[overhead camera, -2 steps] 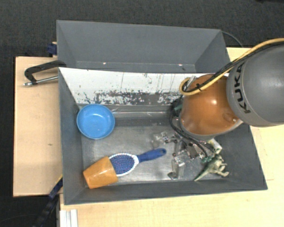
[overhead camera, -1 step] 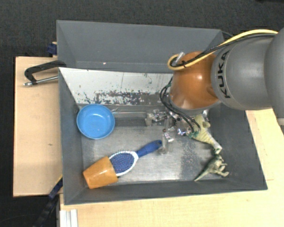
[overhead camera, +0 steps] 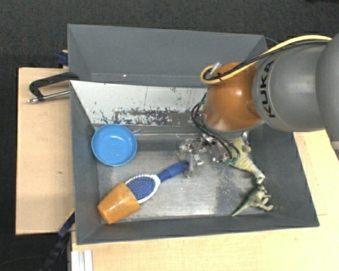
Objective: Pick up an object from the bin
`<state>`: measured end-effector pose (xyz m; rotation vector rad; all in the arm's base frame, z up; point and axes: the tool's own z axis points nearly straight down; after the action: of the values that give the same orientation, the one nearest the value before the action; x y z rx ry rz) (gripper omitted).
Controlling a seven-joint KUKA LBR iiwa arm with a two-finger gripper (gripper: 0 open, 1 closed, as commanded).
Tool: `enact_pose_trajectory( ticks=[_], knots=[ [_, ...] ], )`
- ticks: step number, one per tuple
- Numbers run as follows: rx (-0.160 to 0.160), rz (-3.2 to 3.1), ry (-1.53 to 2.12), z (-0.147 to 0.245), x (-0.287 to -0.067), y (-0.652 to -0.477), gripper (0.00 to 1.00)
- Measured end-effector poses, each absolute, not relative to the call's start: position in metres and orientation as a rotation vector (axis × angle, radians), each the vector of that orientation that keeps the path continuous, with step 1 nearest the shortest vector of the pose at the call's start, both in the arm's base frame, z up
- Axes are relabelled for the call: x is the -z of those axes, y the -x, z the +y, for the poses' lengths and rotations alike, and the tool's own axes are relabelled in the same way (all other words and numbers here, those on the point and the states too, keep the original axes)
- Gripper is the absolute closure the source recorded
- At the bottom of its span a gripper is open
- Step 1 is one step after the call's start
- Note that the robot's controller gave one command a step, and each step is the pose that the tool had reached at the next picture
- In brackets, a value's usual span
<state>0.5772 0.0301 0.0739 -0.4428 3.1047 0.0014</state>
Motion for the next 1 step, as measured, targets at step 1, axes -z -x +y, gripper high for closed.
enact_pose_trajectory(
  ticks=[1],
  knots=[
    [0.003,2.988,0.926,0.029,-0.2115,-0.5643,1.0]
  ],
)
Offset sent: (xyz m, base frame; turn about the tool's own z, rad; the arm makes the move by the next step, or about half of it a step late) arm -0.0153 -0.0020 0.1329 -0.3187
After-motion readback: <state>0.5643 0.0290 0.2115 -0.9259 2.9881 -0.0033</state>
